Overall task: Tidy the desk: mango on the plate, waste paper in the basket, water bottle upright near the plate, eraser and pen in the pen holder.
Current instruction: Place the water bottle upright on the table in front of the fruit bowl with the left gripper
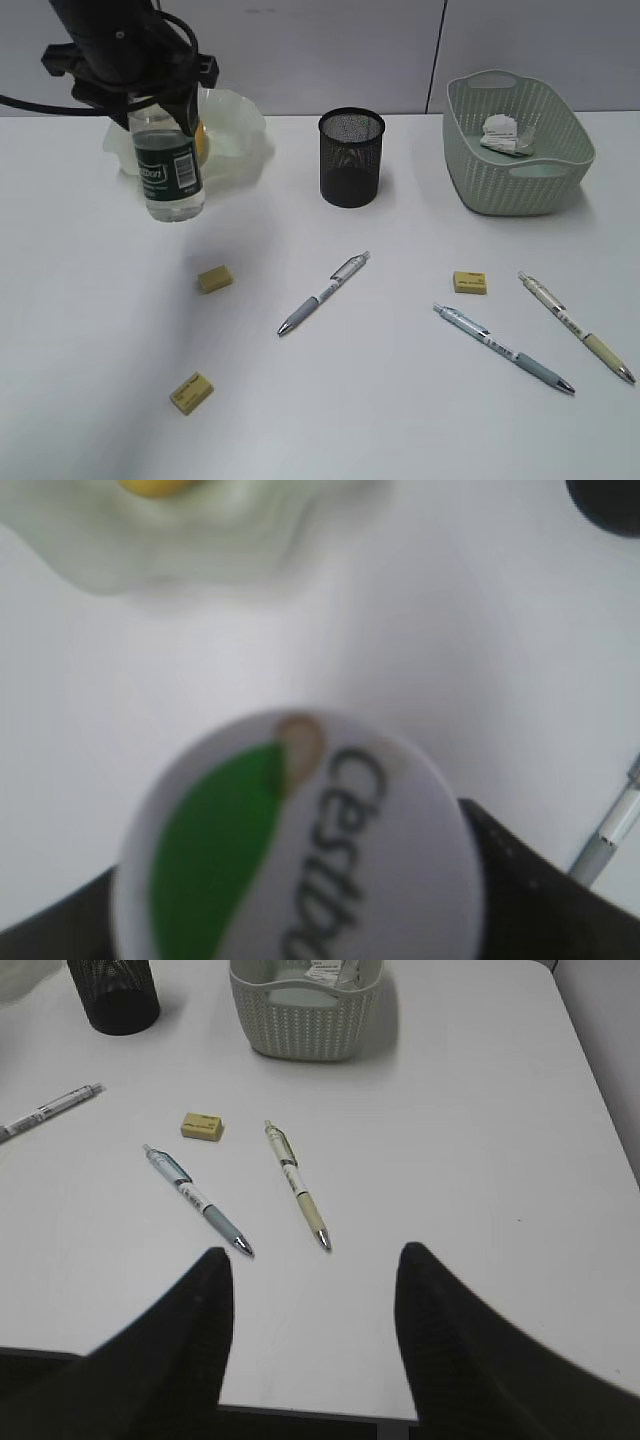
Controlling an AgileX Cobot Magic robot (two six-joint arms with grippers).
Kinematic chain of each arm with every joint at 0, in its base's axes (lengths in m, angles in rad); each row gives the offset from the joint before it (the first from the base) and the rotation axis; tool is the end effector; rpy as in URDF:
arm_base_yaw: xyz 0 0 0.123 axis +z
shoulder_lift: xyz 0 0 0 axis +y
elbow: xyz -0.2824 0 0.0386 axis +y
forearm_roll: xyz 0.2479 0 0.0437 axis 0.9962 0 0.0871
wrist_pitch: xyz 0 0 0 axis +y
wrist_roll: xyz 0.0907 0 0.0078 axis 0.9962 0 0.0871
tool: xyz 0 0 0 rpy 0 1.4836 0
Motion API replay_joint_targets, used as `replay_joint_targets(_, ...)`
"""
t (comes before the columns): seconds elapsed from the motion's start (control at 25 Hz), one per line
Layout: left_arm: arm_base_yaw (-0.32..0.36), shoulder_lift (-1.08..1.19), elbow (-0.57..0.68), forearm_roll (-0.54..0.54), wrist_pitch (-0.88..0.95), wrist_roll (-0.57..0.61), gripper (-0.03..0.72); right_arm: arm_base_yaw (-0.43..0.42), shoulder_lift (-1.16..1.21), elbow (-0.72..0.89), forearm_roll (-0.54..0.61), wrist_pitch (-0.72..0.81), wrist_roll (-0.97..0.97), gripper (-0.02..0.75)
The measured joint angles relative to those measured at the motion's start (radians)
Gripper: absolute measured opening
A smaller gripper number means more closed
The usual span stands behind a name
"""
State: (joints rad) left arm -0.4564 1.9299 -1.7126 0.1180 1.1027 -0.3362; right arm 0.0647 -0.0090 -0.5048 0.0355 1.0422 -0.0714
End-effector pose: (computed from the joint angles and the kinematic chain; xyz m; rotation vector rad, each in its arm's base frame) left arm 0.3785 -0.1752 0.2777 0.2164 2.7778 -0.0363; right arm -0.0063 0.0024 0.2800 -0.1383 2.0069 0.0380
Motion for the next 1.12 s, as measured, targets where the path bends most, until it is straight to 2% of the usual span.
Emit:
replay_joint_targets(0.08, 0.017, -0.031, 0.033, 0.003, -0.058, 0.000, 0.512, 0.000, 0.000, 0.000, 0.000, 0.000, 0.001, 0.421)
replay_joint_targets(0.24, 0.050, -0.109, 0.173, 0.006, -0.209, 0.000, 0.512, 0.000, 0.000, 0.000, 0.000, 0.000, 0.001, 0.421)
replay_joint_targets(0.44, 0.106, -0.210, 0.410, 0.008, -0.473, 0.001, 0.511, 0.000, 0.000, 0.000, 0.000, -0.001, 0.001, 0.421)
replay_joint_targets(0.64, 0.155, -0.240, 0.548, 0.043, -0.681, 0.001, 0.511, 0.000, 0.000, 0.000, 0.000, -0.001, 0.000, 0.421)
replay_joint_targets(0.88, 0.184, -0.199, 0.578, 0.111, -0.813, 0.001, 0.510, 0.000, 0.000, 0.000, 0.000, -0.001, 0.000, 0.421)
replay_joint_targets(1.12, 0.186, -0.129, 0.578, 0.127, -0.865, 0.001, 0.509, 0.000, 0.000, 0.000, 0.000, -0.001, 0.000, 0.421)
